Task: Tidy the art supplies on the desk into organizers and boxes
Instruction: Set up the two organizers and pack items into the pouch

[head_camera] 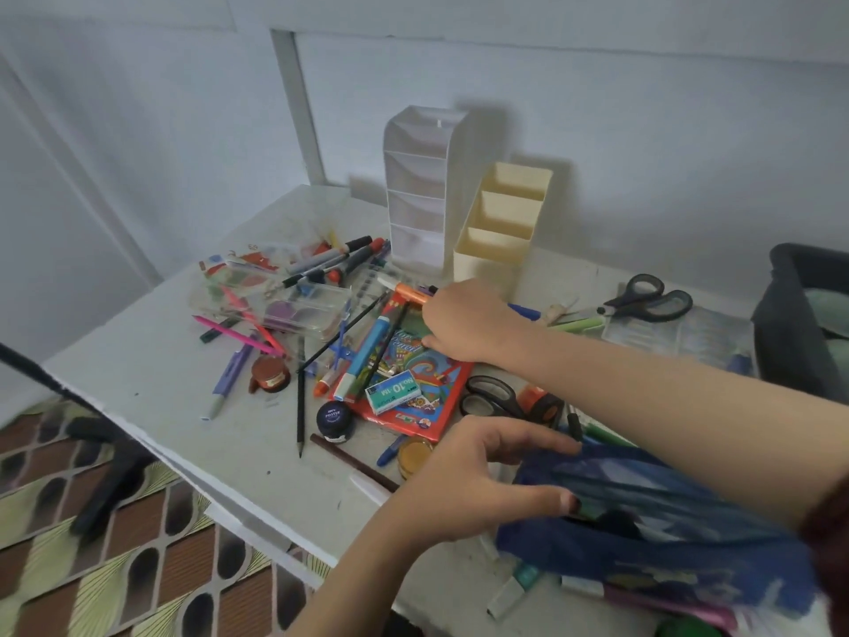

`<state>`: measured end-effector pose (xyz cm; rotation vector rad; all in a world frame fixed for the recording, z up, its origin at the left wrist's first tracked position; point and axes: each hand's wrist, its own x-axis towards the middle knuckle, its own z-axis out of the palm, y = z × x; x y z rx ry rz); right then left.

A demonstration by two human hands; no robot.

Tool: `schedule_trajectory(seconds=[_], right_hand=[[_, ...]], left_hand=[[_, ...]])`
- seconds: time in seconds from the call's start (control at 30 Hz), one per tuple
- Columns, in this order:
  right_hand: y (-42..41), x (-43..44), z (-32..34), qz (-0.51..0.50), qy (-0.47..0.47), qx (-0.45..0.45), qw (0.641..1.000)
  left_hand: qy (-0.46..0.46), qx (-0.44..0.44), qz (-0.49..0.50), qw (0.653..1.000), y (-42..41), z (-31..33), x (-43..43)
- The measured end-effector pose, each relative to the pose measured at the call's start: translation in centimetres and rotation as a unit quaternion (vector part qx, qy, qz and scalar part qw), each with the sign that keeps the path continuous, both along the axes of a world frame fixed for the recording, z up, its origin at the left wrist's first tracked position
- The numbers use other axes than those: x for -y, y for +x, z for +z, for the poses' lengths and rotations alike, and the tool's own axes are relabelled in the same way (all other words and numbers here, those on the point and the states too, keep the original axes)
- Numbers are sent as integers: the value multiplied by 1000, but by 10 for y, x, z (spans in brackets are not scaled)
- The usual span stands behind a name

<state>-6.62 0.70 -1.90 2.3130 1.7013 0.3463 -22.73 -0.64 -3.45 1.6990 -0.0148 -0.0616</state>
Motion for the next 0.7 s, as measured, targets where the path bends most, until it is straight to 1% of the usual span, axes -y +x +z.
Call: schedule_trajectory(seconds=[0.1,0.2,0.33,0.4,0.5,0.7], right_hand=[[2,5,1,8,-23,16,1000],[4,16,11,11,-15,13,1000],[13,48,37,2,35,-78,996],[16,69,52,-18,40,-145,989],[21,100,72,-61,22,-249,966],[13,171,100,-123,19,-370,921]], left_hand=[[-4,-1,-6,1000,1,1,-1],[-5,2,-6,1000,1,1,-1],[6,6,-9,1000,1,1,0],[8,7,-11,1000,2,2,0],[4,3,-12,1000,3,2,-1],[11,2,-15,1000,4,2,-1]])
